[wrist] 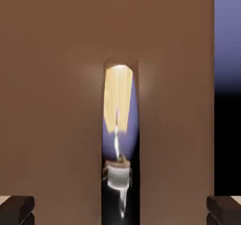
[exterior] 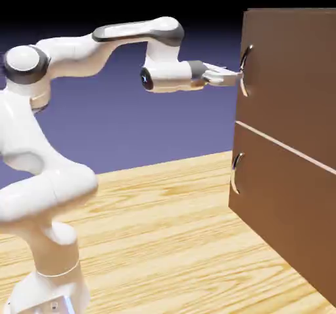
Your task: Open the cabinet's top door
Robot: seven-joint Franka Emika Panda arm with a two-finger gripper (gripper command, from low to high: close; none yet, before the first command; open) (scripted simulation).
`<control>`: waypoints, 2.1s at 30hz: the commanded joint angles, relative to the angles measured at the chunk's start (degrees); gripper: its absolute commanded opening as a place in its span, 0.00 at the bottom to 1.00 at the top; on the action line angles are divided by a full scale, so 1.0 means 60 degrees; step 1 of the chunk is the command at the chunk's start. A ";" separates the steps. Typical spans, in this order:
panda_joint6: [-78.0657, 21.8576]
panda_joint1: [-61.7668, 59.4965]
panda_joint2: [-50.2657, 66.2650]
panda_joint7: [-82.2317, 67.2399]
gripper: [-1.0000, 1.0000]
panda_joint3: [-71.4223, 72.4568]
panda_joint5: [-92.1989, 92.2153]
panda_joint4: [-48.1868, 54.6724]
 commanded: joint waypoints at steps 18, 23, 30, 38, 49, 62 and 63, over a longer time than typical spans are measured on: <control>-0.1301 0.4277 0.1616 -0.2274 0.00 -0.3094 -0.0116 -0.2517; -0.1751 0.6007 0.1464 -0.1798 0.00 -0.4535 -0.1102 -0.3578; -0.2505 0.8430 0.0696 -0.0626 0.00 -0.6714 -0.3050 -0.5299; -0.3498 1.0917 -0.0992 0.1127 0.00 -0.9406 -0.6180 -0.7465; -0.5020 1.2181 -0.3521 0.3533 0.00 -1.2305 -1.0749 -0.9436; -0.8732 1.1191 -0.5332 0.5376 0.00 -1.6262 -1.6045 -1.0006; -0.9066 1.1114 -0.5339 0.5425 0.00 -1.6608 -1.6404 -0.9934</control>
